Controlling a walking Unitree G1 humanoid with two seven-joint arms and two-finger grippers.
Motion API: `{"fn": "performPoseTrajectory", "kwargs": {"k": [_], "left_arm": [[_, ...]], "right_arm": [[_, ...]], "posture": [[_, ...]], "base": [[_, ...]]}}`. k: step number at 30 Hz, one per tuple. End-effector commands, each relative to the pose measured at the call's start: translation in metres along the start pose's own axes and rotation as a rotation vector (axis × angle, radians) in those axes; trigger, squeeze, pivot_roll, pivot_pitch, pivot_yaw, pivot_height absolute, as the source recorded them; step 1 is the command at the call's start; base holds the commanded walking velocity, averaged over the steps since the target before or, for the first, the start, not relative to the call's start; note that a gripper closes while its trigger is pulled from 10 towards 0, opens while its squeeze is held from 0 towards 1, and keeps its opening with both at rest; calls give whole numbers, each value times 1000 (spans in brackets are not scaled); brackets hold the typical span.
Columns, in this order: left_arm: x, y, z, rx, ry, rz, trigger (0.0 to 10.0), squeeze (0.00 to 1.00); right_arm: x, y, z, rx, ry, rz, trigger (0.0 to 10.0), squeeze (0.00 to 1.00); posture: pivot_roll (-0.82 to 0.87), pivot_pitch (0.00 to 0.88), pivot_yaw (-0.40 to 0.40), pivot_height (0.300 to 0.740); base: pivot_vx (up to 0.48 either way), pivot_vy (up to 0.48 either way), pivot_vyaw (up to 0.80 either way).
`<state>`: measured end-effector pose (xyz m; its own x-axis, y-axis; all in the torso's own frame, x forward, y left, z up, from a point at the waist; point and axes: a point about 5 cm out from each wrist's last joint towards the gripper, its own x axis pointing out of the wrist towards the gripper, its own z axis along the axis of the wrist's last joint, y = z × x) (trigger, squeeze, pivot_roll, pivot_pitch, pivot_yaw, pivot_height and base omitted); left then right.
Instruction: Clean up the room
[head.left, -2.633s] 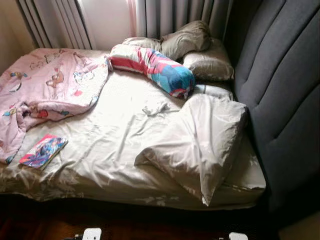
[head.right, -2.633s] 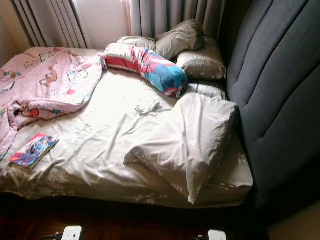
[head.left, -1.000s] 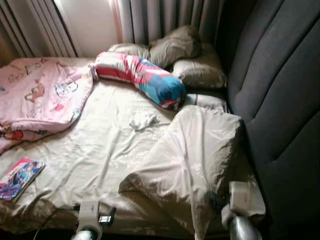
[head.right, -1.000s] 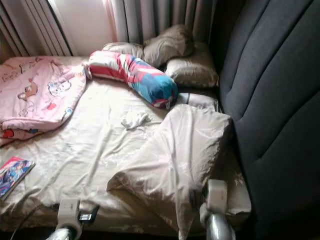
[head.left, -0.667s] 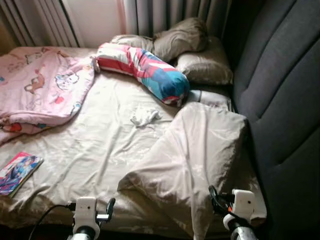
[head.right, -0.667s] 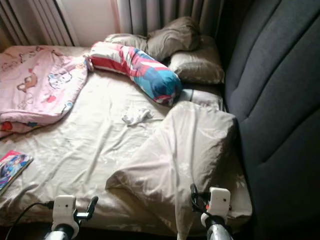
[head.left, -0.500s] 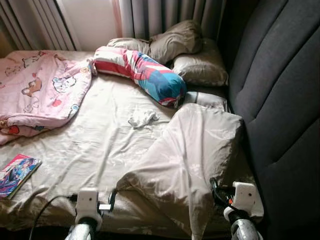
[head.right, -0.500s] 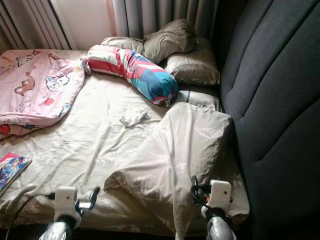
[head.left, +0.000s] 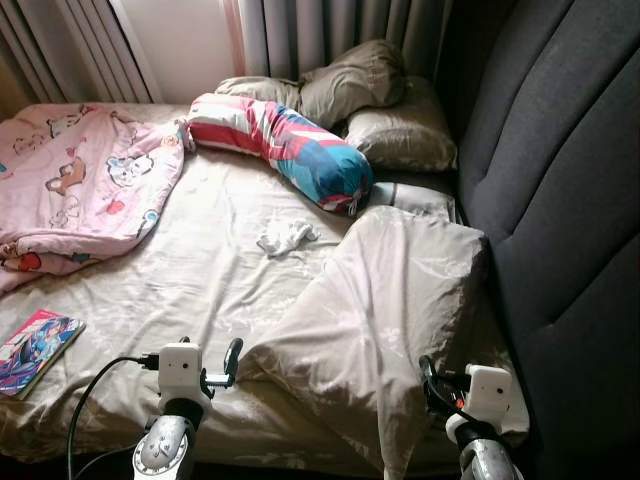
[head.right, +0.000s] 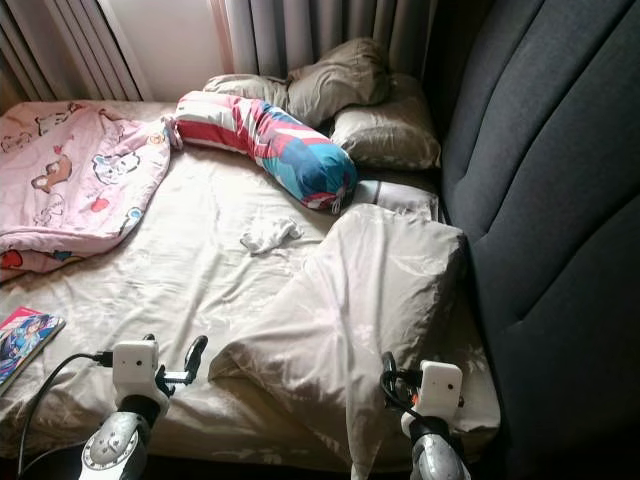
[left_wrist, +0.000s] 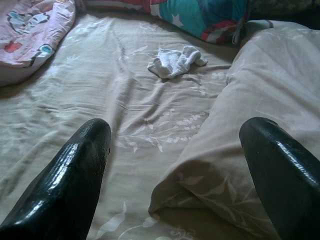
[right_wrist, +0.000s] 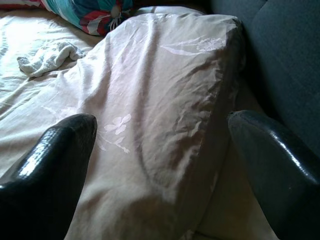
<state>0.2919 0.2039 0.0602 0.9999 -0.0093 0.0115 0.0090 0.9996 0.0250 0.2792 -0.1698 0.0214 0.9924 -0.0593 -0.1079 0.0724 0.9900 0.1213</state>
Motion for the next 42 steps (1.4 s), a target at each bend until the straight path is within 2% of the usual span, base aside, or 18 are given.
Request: {"fn": "performPoseTrajectory", "kwargs": {"k": [1,24,42], "left_arm": [[-2,2,-1,-9,10,-2,10000,0],[-1,1,4,-11,14,-24,10000,0],[-1,-6,4,-23,19,-60,10000,0]], "right_arm": [[-3,1,-3,5,13,-3,10000,0],[-2,2,-2,21,13,1,10000,0],[-3,2,-3,32,22,10,10000,0]], "posture": [[-42,201,1,740],[-36,199,3,740],[-34,188,1,740]], "base": [[0,0,0],[248,0,0],[0,0,0]]}}
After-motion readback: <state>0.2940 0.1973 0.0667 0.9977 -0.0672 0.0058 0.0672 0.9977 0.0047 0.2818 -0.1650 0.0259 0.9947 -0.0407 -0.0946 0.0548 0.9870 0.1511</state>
